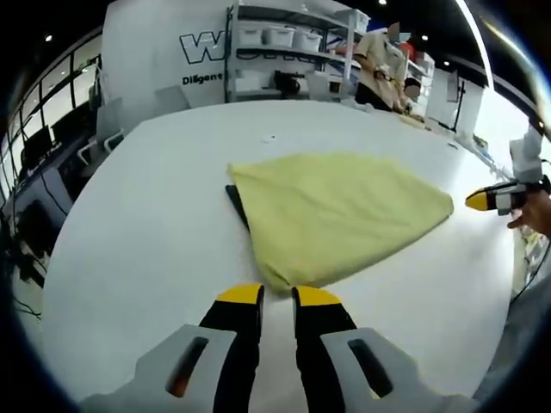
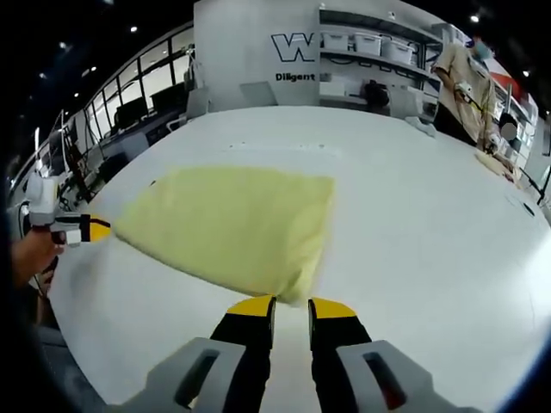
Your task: Fold the garment on the visible template until the final outline fits inside the template.
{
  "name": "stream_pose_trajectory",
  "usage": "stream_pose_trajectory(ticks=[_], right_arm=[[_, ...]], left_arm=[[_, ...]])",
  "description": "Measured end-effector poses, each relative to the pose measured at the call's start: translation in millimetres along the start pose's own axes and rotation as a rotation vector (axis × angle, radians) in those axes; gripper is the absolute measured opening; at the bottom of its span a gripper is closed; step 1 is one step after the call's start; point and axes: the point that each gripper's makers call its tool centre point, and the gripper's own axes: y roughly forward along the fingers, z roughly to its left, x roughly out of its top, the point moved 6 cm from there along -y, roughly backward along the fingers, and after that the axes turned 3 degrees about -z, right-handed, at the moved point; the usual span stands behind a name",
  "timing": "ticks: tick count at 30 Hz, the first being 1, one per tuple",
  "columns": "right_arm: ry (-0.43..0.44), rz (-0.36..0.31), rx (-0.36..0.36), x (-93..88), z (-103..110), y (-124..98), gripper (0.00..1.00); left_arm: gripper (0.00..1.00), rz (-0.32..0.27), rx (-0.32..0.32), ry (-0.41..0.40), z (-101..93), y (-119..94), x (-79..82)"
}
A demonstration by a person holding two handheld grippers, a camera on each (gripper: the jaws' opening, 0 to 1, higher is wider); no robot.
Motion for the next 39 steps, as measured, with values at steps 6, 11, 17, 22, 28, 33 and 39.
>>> stream_pose_trajectory(ticks=[6,11,17,22,28,33,39], right_arm=[[0.006,0.009,-0.006,0.6,-4.0,7.2,0.10],[0.017,0.039,-0.001,-6.0,-7.2,14.9,0.09],[0.021,0.056,0.011,-8.9,-7.0,22.9,0.09],[0.023,0.062,0.018,-9.7,-6.4,26.7,0.09],[0.018,0.070,0.032,-11.9,-3.7,32.3,0.07],[0.008,0.072,0.039,-12.4,-1.1,33.8,0.06],[0.005,0.074,0.040,-12.8,-1.4,34.8,0.05]], left_arm=[[0.10,-0.002,-0.002,-0.003,0.4,3.2,1.0],[0.09,0.010,0.001,-0.005,2.6,4.0,-1.0],[0.09,0.017,-0.001,-0.007,3.0,6.0,-2.3],[0.09,0.021,-0.006,-0.005,0.8,7.7,-4.1],[0.10,0.025,-0.004,-0.013,1.0,7.6,-5.6],[0.11,0.000,-0.018,-0.041,-0.4,7.9,-3.0],[0.10,0.003,-0.021,-0.052,-1.1,10.8,-2.9]])
